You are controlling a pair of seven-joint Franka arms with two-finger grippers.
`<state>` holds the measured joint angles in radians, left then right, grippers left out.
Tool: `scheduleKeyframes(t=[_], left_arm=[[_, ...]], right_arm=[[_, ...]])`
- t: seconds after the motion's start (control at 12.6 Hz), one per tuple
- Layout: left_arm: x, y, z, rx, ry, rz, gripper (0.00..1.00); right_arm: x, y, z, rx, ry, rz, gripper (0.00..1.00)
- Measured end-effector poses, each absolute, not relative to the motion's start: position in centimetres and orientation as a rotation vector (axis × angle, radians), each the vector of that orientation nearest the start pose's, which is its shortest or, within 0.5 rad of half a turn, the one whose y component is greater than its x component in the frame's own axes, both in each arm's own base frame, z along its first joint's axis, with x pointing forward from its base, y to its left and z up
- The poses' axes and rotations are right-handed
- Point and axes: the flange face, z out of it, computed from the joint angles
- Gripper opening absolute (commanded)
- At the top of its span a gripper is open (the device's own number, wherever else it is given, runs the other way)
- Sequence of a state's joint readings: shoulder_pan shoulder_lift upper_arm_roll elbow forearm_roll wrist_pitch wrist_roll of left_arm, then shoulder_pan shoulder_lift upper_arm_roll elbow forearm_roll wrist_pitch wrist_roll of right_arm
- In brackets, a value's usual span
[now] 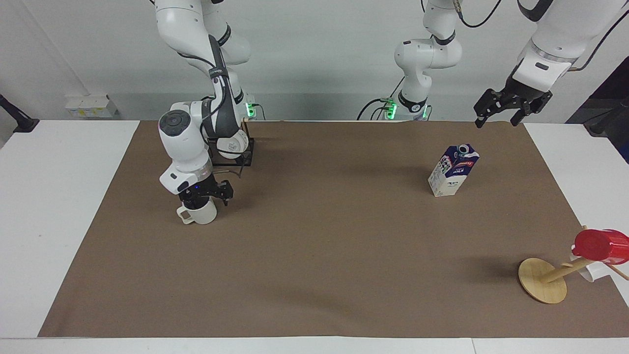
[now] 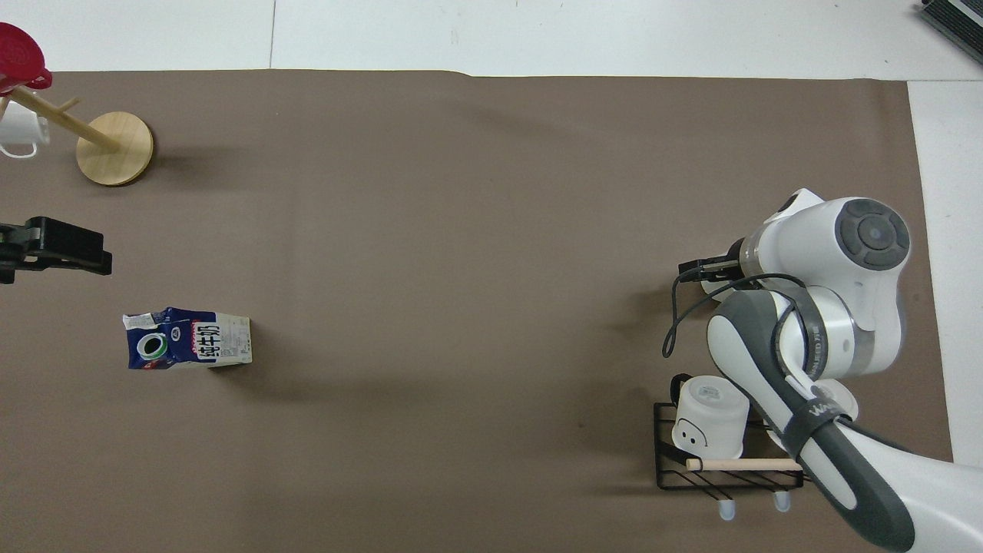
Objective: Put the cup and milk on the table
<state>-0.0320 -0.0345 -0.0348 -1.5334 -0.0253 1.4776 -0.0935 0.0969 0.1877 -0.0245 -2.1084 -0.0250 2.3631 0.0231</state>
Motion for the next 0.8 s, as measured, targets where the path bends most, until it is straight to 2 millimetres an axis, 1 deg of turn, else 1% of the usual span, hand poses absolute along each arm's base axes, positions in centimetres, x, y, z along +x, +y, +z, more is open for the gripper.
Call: scheduleKeyframes(t=[0.08, 0.16, 0.24, 0.32, 0.4, 0.8], left_arm=[[53.29, -3.89, 65.27, -3.163, -0.039, 0.037, 1.00], [53.29, -3.89, 65.27, -3.163, -0.039, 0.037, 1.00], [53.29, -3.89, 65.28, -3.163, -0.039, 0.036, 1.00], [53.28, -3.89, 65.29, -3.163, -0.039, 0.036, 1.00], [53.28, -3.89, 65.29, -3.163, -0.039, 0.036, 1.00], [53.28, -3.89, 65.29, -3.163, -0.039, 0.036, 1.00]], right_arm=[[57.61, 4.16, 33.18, -3.157, -0.090, -0.114, 0.80], [57.60, 4.15, 33.04, -3.157, -0.062, -0.114, 0.68], [57.62, 4.15, 33.05, -3.156, -0.033, -0.119, 0.53], [57.69, 4.14, 33.11, -3.155, -0.011, -0.131, 0.31], [57.77, 4.09, 33.16, -3.153, 0.005, -0.146, 0.00], [57.79, 3.76, 33.15, -3.136, 0.049, -0.149, 0.00]])
